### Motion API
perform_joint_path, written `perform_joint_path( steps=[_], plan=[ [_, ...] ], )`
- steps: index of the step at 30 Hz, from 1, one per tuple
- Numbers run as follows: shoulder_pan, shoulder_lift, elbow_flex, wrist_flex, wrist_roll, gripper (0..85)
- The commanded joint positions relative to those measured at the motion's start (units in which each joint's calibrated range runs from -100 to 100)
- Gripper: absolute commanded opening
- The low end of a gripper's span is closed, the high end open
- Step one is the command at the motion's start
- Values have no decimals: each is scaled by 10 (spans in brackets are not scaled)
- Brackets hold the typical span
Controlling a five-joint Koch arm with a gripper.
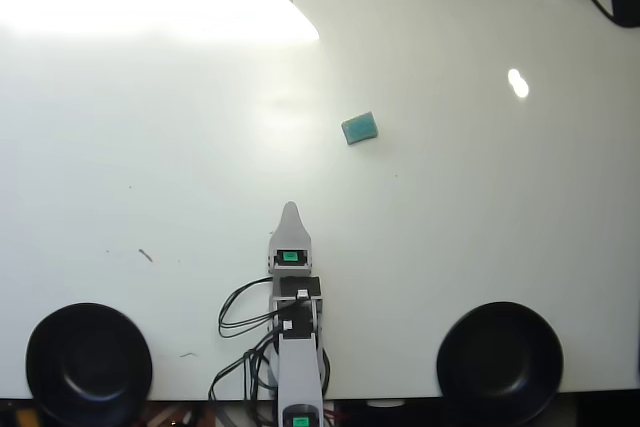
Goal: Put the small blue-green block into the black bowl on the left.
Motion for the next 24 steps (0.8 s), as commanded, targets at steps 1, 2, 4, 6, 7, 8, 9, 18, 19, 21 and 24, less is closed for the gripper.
perform_joint_path(
  steps=[1, 2, 4, 6, 7, 8, 9, 18, 19, 21, 24],
  plan=[
    [1, -2, -17, -1, 0, 483],
    [0, -2, -17, -1, 0, 483],
    [0, -2, -17, -2, 0, 482],
    [0, -2, -17, -2, 0, 482],
    [-1, -2, -17, -2, 0, 482],
    [-3, -2, -17, -1, -1, 482],
    [-4, -2, -17, -2, -1, 482],
    [-4, -2, -17, -2, 0, 483],
    [-4, -2, -17, -2, 0, 482],
    [-2, -2, -17, -2, 0, 482],
    [0, -2, -17, -2, 0, 480]
  ],
)
